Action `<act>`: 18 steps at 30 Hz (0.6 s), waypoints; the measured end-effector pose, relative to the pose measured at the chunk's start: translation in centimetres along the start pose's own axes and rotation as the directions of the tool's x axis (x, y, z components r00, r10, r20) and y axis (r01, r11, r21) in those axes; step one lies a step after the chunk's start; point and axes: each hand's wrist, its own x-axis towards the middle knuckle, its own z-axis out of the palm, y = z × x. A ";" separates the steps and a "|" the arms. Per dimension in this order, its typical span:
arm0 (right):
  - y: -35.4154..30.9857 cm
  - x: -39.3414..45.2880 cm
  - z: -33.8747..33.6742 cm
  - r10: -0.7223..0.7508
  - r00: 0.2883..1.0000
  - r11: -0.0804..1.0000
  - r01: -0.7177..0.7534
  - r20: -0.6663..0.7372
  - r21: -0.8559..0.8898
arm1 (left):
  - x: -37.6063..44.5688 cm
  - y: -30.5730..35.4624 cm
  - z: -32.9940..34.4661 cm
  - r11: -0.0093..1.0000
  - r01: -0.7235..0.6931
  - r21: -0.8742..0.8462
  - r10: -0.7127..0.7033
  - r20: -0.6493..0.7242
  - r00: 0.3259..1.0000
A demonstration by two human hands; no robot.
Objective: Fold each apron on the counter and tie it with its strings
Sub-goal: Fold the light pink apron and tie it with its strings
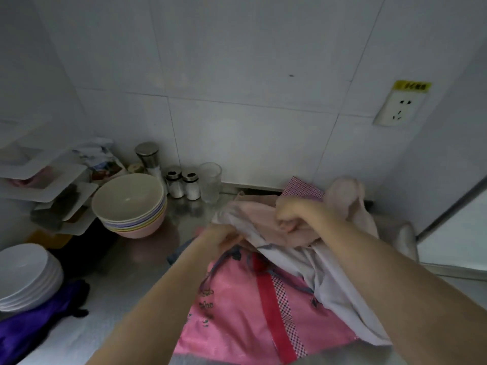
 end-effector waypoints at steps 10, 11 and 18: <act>-0.6 -21.2 -14.1 -0.028 0.027 0.904 0.427 -0.999 -0.014 | -14.0 17.6 -1.4 0.270 -0.791 0.549 0.962 -0.113 0.250; 0.1 -21.2 -12.3 -0.143 0.229 0.952 0.297 -0.963 -0.071 | -14.3 16.6 -1.8 0.264 -0.688 0.676 0.938 -0.014 0.346; 3.8 -23.9 -0.5 0.076 0.922 0.991 -0.111 -0.379 -0.071 | -18.7 11.6 -5.9 0.344 -0.564 0.751 0.796 0.086 0.599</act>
